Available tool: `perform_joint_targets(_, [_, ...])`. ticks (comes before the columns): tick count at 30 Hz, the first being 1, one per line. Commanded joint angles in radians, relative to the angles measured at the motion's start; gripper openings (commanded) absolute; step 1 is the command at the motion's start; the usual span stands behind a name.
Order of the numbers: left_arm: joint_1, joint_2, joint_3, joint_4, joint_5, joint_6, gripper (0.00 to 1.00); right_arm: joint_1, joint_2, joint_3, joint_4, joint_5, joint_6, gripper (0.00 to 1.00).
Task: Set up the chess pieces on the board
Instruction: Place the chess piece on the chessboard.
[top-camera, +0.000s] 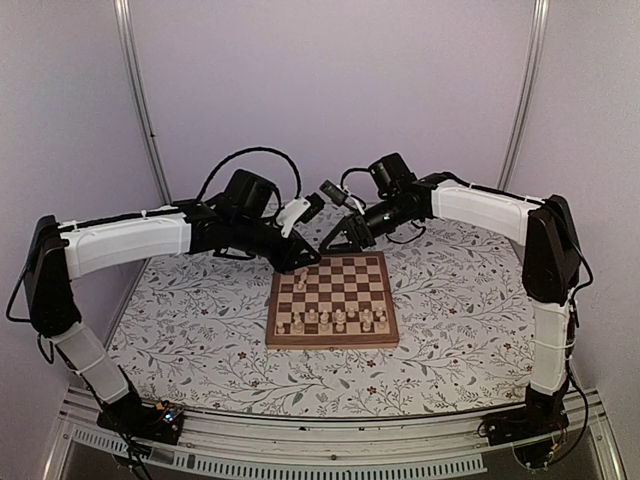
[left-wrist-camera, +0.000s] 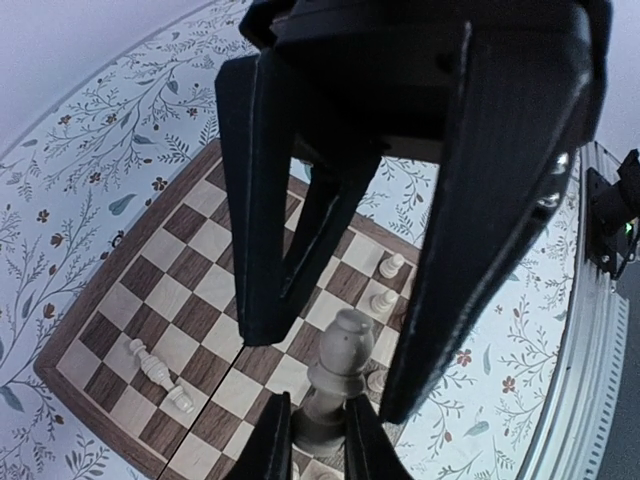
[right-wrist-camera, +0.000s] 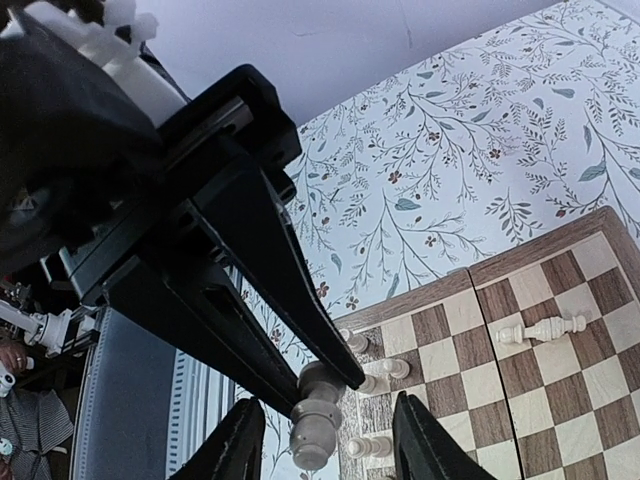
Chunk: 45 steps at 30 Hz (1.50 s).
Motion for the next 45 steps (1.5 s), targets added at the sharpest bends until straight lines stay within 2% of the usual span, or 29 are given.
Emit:
perform_joint_targets(1, [-0.012,-0.022,-0.013,0.026,0.001,-0.005,0.14,0.003,0.022,0.018,-0.003,-0.026,0.009,0.44])
perform_joint_targets(9, [-0.014,-0.009,-0.002,0.017,-0.005,-0.005,0.15,0.004,0.032,0.015,-0.003,-0.048,0.007,0.23])
perform_joint_targets(14, [-0.015,0.006,0.010,-0.010,-0.022,-0.005,0.26,0.004,0.026,0.013,-0.004,-0.035,-0.001,0.15])
perform_joint_targets(17, [-0.015,0.013,0.023,-0.045,-0.055,0.020,0.34,0.003,0.007,0.010,-0.013,-0.004,-0.020,0.14])
perform_joint_targets(22, [-0.015,-0.004,0.051,-0.118,-0.173,0.077,0.41,-0.011,-0.058,-0.013,-0.041,0.079,-0.088,0.13])
perform_joint_targets(27, [0.004,-0.013,0.103,-0.168,-0.362,0.088,0.44,-0.019,-0.155,-0.092,-0.066,0.197,-0.184,0.12])
perform_joint_targets(36, [0.020,0.064,0.270,-0.228,-0.557,0.088,0.47,-0.015,-0.245,-0.179,-0.259,0.306,-0.403,0.12])
perform_joint_targets(38, [0.025,0.066,0.257,-0.188,-0.606,0.091,0.47,-0.010,-0.249,-0.198,-0.282,0.335,-0.432,0.12])
perform_joint_targets(41, [0.046,-0.029,0.119,-0.026,-0.466,0.084,0.50,0.011,-0.238,-0.201,-0.328,0.376,-0.474,0.12])
perform_joint_targets(45, [0.068,-0.124,-0.004,0.114,-0.460,0.078,0.55,0.037,-0.219,-0.210,-0.349,0.415,-0.488,0.12])
